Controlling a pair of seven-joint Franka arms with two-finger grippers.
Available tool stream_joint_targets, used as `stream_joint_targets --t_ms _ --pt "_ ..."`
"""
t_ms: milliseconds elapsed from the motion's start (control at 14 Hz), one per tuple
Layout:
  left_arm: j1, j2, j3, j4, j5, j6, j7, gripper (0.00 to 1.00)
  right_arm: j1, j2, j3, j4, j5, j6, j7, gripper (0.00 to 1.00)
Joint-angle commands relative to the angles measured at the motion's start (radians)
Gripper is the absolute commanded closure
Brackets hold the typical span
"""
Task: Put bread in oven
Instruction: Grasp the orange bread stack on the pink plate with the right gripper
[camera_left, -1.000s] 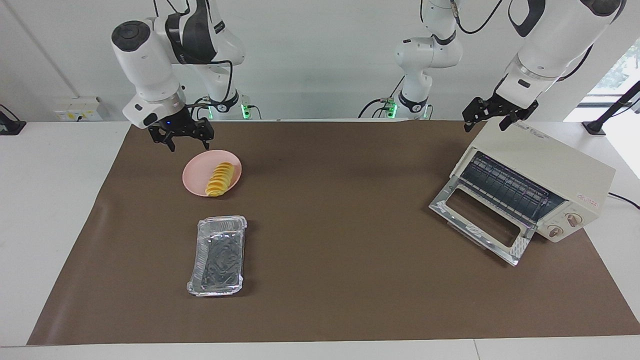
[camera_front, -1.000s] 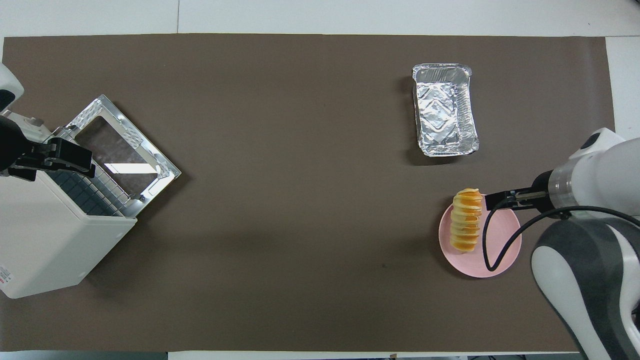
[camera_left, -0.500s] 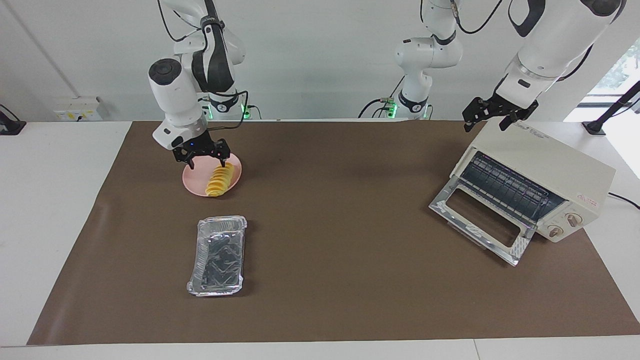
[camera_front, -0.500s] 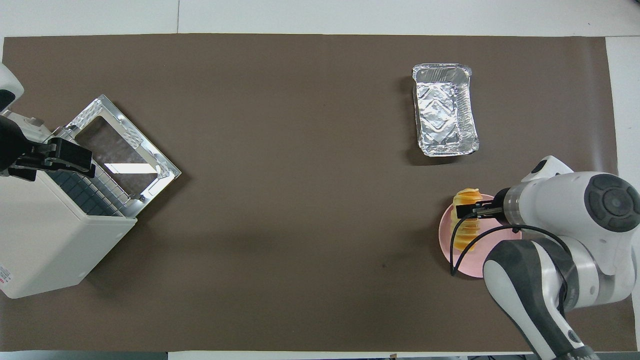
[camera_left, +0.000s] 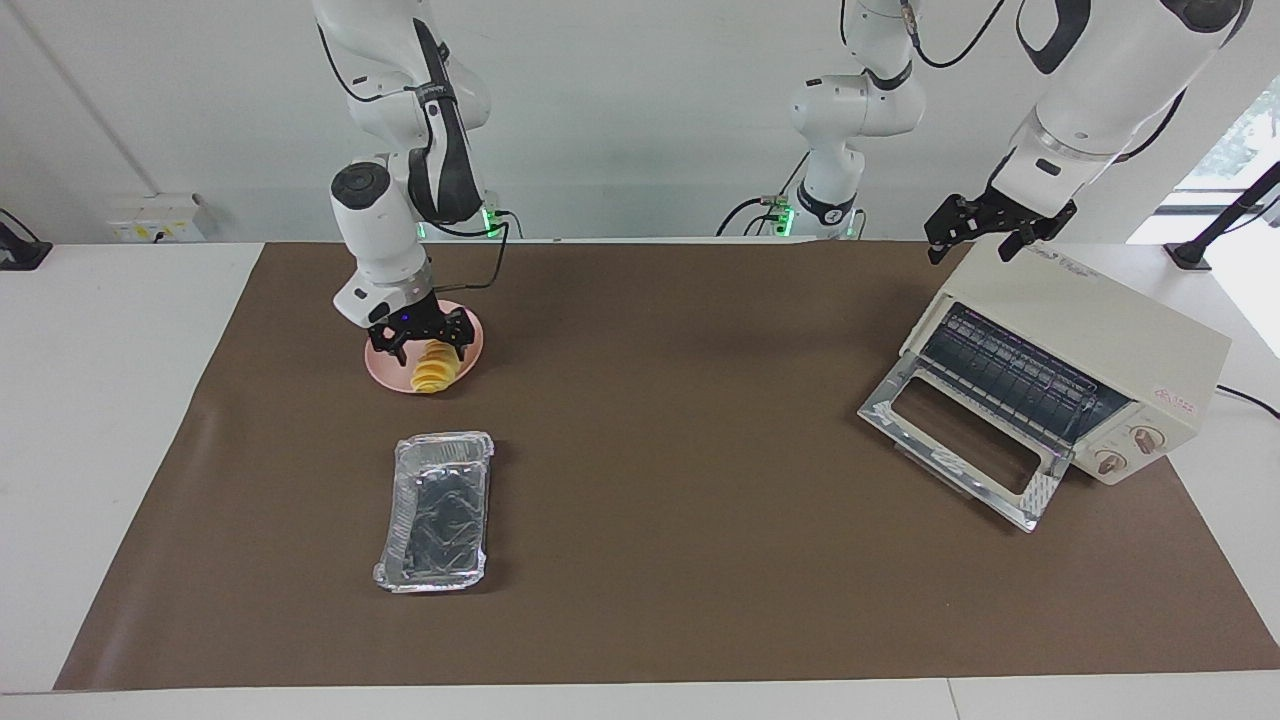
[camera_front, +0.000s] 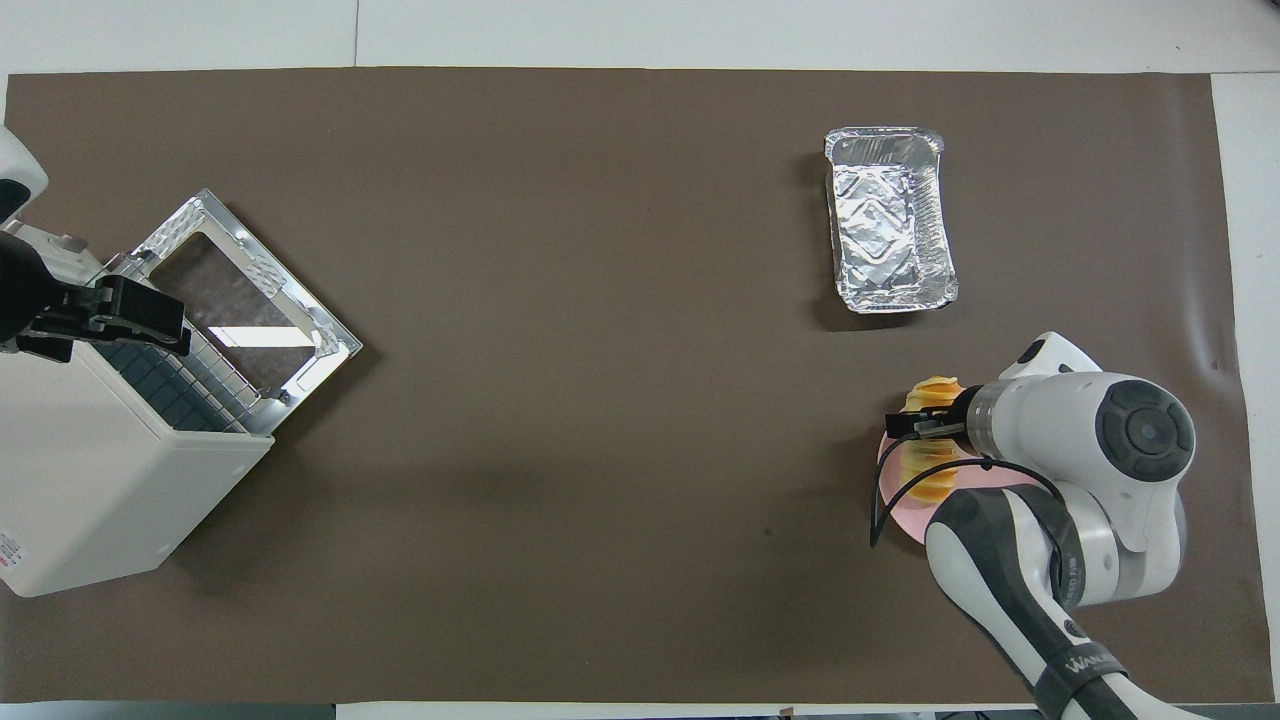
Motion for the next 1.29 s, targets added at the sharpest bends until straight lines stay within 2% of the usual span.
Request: stream_joint_targets --t_ms 0,71,143,214,643,929,1071,1214 --pt "-0.004 -0.030 0.004 -0.032 0.019 0.014 0.003 0.00 0.002 0.003 -0.001 -0.004 0.010 0.020 -0.008 0.04" --pt "-0.004 -0.030 0.004 -0.032 0.019 0.014 0.003 0.00 0.002 0.003 -0.001 -0.003 0.010 0.021 -0.008 0.46" --pt "-0.004 -0.030 0.004 -0.032 0.019 0.014 0.003 0.00 0.002 0.003 -0.001 -0.003 0.010 0.021 0.001 0.97" --pt "-0.004 -0.030 0.004 -0.032 0.019 0.014 0.003 0.00 0.002 0.003 -0.001 -0.003 0.010 0.021 0.004 1.00" --pt "-0.004 -0.030 0.004 -0.032 0.019 0.014 0.003 0.00 0.002 0.015 -0.001 0.022 0.010 0.020 0.002 1.00" --pt "-0.004 -0.030 0.004 -0.032 0.019 0.014 0.003 0.00 0.003 0.031 -0.001 0.082 0.010 -0.027 0.002 1.00" --pt "-0.004 -0.030 0.004 -0.032 0.019 0.014 0.003 0.00 0.003 0.057 -0.001 0.190 0.010 -0.130 0.002 1.00" --pt "-0.004 -0.030 0.004 -0.032 0.019 0.014 0.003 0.00 0.003 0.109 0.000 0.356 0.010 -0.274 0.002 1.00"
